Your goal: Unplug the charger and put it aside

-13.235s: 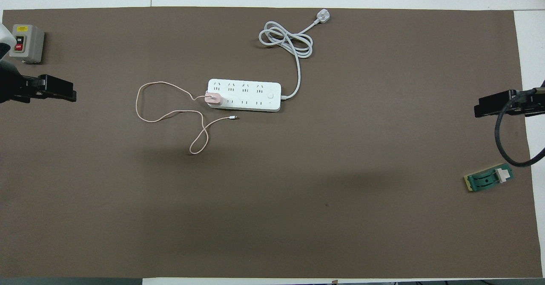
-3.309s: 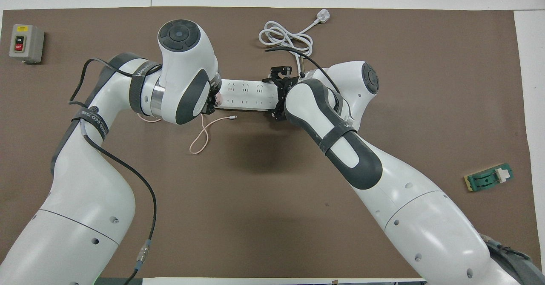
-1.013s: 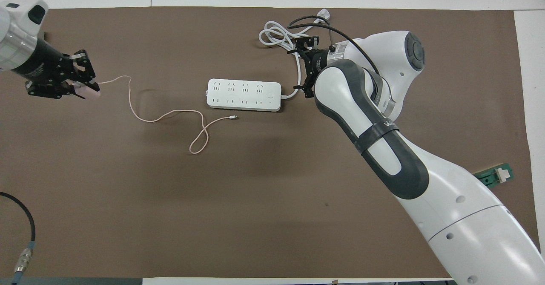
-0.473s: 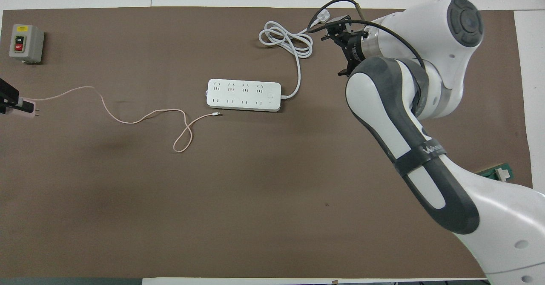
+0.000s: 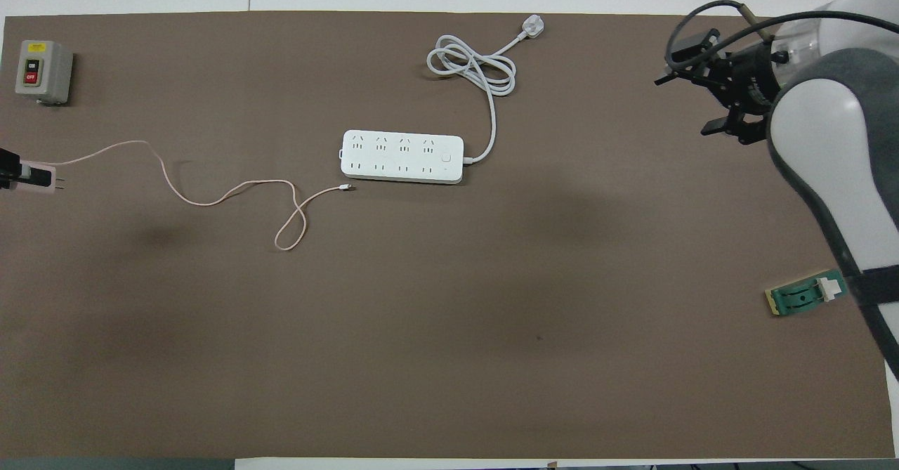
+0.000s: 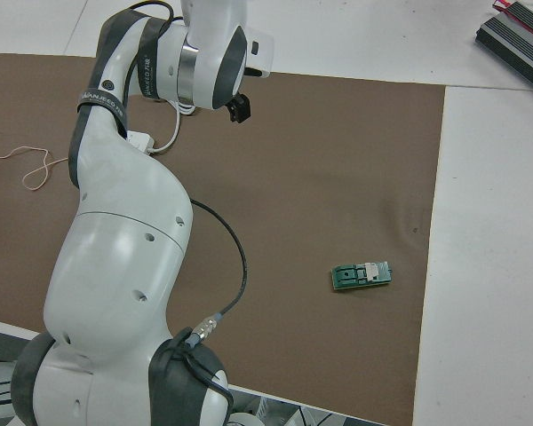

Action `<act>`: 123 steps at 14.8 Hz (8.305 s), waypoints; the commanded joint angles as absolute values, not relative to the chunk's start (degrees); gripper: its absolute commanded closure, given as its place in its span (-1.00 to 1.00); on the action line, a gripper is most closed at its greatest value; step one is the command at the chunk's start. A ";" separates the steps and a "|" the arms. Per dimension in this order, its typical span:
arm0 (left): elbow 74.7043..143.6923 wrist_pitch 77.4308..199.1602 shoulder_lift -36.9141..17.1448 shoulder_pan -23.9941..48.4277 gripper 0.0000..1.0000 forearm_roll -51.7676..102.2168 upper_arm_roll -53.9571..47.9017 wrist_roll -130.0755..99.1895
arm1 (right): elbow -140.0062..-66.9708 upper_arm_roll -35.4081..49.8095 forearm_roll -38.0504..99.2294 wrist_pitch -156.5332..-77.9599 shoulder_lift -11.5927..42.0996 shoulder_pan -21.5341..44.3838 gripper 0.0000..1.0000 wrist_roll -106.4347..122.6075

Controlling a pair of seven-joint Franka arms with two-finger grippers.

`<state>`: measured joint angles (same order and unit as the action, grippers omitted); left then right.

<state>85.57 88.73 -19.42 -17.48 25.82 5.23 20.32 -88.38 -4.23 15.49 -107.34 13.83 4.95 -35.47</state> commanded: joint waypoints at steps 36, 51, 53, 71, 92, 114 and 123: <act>111.71 98.35 -21.71 -19.25 0.53 43.77 5.10 56.16 | -93.69 -13.01 -0.18 -95.45 1.41 6.94 -1.00 2.02; 84.60 85.98 -17.84 -17.14 -1.00 23.84 4.92 32.04 | -93.52 -13.36 -0.26 -94.40 0.53 6.94 -1.00 1.85; 78.68 81.67 -17.84 -15.22 -1.00 22.41 5.18 20.89 | -93.52 -13.36 -0.26 -93.52 0.26 6.86 -1.00 1.85; 98.00 96.50 -0.08 4.73 -1.00 -0.44 3.52 0.70 | -93.60 -13.36 -0.26 -93.25 0.09 6.77 -1.00 1.85; 94.13 95.98 -2.37 3.78 -1.00 5.27 3.51 0.44 | -93.60 -13.36 -0.26 -93.25 0.09 6.86 -1.00 1.85; 93.34 96.68 -2.99 4.04 -1.00 4.22 2.81 0.18 | -93.60 -13.36 -0.26 -93.25 0.09 6.77 -1.00 1.85; 93.16 96.86 -3.08 3.52 -1.00 3.96 2.72 0.44 | -93.52 -13.36 -0.26 -93.25 -0.35 6.68 -1.00 2.11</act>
